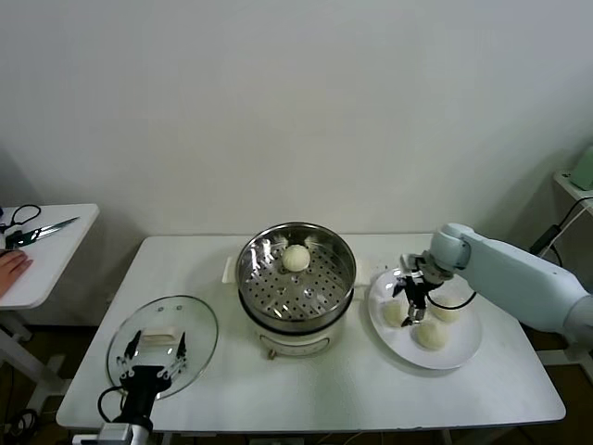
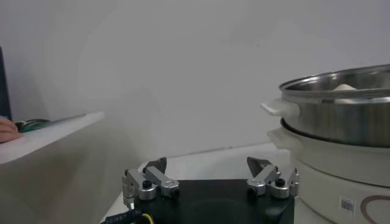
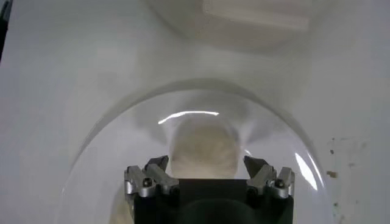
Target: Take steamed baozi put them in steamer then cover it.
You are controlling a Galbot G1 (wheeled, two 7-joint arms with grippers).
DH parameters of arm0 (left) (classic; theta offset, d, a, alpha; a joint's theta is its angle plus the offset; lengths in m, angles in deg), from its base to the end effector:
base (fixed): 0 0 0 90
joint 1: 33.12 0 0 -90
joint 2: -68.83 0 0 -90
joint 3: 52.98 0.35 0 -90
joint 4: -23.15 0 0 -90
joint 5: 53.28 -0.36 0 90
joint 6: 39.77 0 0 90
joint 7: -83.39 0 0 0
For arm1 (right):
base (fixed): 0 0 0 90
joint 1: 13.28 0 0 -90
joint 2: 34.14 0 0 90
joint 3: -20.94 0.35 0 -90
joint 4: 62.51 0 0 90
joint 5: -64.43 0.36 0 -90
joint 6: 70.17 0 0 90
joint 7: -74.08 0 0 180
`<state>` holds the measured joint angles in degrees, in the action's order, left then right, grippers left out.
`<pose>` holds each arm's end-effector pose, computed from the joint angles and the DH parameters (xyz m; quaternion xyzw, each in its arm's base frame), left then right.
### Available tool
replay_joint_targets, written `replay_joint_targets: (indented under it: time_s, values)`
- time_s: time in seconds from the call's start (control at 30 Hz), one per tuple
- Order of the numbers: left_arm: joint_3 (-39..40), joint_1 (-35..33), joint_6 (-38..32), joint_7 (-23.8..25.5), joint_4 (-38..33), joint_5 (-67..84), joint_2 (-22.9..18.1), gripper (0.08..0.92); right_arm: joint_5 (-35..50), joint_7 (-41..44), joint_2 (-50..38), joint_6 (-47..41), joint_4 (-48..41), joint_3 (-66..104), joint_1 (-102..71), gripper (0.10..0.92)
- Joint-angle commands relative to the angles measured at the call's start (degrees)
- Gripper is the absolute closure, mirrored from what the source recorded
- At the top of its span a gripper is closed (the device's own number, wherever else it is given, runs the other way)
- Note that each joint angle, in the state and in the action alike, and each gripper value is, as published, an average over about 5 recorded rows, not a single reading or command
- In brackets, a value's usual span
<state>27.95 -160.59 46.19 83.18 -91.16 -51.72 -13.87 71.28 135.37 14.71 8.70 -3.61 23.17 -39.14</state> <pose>0.1394 0.0769 -0.3507 0.0355 -0.9932 -0.0829 0.0734 0.5508 -0.1207 -0.2536 0.5409 -0.5451 0.4738 0.4311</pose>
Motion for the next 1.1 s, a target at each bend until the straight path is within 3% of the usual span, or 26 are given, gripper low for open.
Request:
replay_joint_targets:
  time_s: [0.03,0.27,0.57,0.83,1.1]
  values:
    - [0.1,0.2,0.2,0.0,-0.2,0.0,-0.2,0.177,-0.8,-0.2,1.2,-0.3,-1.3,1.1,-1.7,0.221]
    - [0.5,0.3,0.4,0.0,-0.5,-0.2,-0.6,0.177,-0.7,-0.3,1.2,-0.1,-1.3,1.4,-1.3,0.306]
    - [0.5,-0.1,0.3,0.1,-0.6,-0.5,-0.4,0.177,3.1,-0.5,-3.3,-0.2,3.1,-1.3,4.7,0.329]
    - [1.1,-0.7,0.2,0.1,-0.8,-0.8,-0.5,0.177,15.8,0.6,-4.6,0.4,4.7,-16.5,28.2,0.33]
    - [1.9,-1.2,0.2,0.1,-1.1,-1.5,-0.3,0.177,29.2,0.9,3.8,-0.3,4.9,-28.5,45.8,0.33]
